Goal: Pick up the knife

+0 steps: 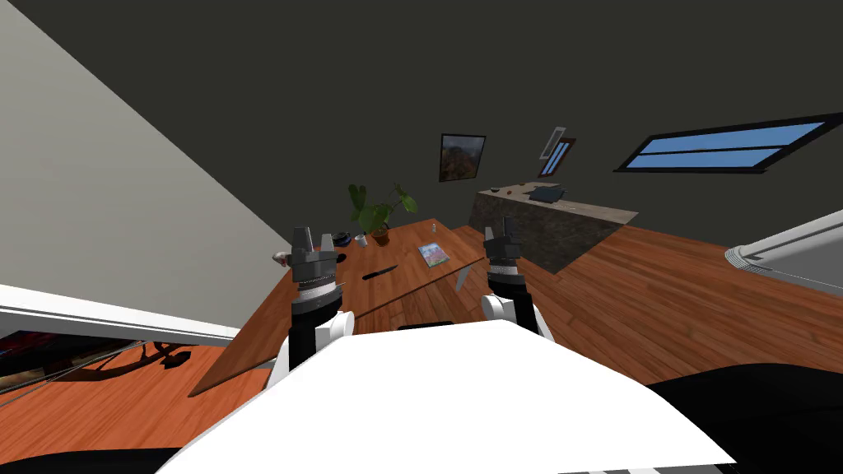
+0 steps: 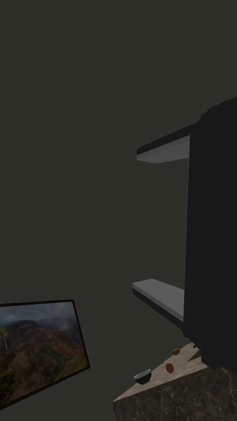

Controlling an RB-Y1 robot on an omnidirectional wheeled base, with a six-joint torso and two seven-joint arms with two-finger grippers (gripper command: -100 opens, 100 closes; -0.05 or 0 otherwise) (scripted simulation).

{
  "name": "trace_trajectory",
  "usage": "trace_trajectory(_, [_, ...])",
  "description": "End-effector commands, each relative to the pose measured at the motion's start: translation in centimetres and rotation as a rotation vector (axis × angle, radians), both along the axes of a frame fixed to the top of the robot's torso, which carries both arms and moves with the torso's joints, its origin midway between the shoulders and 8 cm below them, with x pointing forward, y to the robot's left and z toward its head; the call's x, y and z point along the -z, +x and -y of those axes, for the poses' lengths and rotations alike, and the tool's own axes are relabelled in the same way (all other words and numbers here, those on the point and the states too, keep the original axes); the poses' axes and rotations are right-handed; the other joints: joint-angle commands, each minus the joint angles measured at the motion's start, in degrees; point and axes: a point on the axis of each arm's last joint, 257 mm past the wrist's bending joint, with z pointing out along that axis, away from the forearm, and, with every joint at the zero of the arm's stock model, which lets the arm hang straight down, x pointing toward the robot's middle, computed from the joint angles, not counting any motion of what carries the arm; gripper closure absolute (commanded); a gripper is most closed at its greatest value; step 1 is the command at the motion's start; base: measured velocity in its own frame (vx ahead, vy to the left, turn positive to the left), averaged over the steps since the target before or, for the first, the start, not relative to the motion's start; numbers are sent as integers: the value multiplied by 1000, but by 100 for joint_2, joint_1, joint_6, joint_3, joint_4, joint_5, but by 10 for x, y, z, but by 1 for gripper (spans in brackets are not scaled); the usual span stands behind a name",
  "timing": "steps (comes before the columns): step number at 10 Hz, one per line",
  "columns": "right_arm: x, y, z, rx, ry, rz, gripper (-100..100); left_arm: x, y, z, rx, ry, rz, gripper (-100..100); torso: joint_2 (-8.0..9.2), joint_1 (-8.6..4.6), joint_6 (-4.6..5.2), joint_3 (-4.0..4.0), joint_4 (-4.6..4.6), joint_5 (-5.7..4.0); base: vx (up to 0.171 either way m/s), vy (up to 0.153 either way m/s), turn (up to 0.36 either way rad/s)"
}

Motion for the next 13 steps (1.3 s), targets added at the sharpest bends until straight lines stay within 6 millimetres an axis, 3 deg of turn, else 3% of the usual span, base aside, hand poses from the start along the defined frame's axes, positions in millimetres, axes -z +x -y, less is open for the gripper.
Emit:
trace_trajectory(1, [0,0,0,0,0,0,0,4,6,1,15,18,-20,-100,0,0,0,0,0,0,-10,-10,-42])
trace_trajectory(6, [0,0,0,0,0,0,0,32,45,-13,52,37,-152,-100,13,-17,2,8,3,-4,-37,-38,-114])
trace_trajectory(13, [0,0,0,0,0,0,0,88,105,-63,37,-43,-378,-100,14,-10,-1,8,3,-3,-43,-39,-132])
